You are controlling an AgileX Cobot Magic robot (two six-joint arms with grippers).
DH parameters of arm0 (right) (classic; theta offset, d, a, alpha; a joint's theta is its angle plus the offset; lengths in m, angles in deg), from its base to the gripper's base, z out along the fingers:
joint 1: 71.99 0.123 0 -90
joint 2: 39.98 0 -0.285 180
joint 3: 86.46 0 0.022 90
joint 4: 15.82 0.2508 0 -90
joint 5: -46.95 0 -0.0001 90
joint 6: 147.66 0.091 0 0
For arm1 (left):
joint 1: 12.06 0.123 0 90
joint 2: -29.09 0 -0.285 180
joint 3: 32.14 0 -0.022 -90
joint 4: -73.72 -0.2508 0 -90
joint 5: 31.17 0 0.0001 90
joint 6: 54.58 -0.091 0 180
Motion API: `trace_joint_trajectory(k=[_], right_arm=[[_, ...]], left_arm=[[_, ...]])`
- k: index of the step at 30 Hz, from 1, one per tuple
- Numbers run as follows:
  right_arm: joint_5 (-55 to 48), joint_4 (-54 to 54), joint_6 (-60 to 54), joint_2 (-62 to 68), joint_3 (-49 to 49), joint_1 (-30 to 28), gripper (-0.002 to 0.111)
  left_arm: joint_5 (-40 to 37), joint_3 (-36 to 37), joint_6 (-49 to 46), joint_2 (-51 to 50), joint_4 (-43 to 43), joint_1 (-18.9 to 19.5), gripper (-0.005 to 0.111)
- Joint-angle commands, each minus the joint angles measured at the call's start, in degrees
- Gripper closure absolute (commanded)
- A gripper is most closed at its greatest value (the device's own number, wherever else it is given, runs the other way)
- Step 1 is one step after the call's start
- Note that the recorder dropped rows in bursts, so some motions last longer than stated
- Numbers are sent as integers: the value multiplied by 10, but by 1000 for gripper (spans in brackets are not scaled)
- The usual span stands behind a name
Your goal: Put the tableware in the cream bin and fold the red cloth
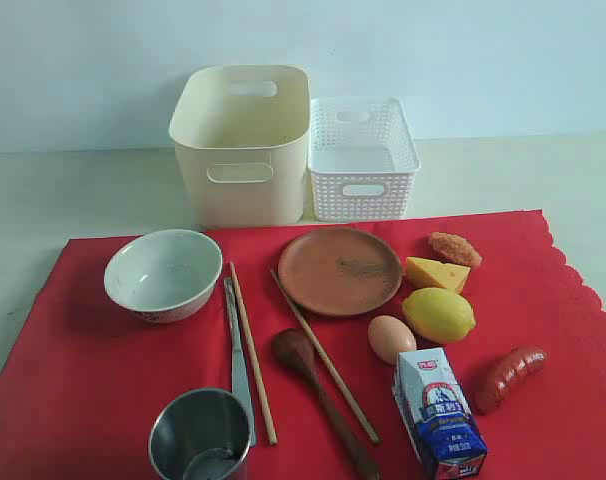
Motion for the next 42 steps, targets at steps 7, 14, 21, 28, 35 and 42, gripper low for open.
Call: trace_joint_trajectory(k=[7,14,21,28,35,42], right_arm=[[9,0,-2,-4,-3,-3,108],[9,0,-2,-4,-3,-3,108],[9,0,-2,-4,-3,-3,108],[9,0,-2,-4,-3,-3,108],[9,0,-2,-4,-3,-3,108],[-3,0,-2,-4,-3,-3,108]], left_arm=[[5,1,-1,4,1,0,107],[5,1,-1,4,1,0,107],[5,1,-1,4,1,0,107],[5,1,-1,4,1,0,107],[5,1,-1,4,1,0,107],[5,1,-1,4,1,0,107]])
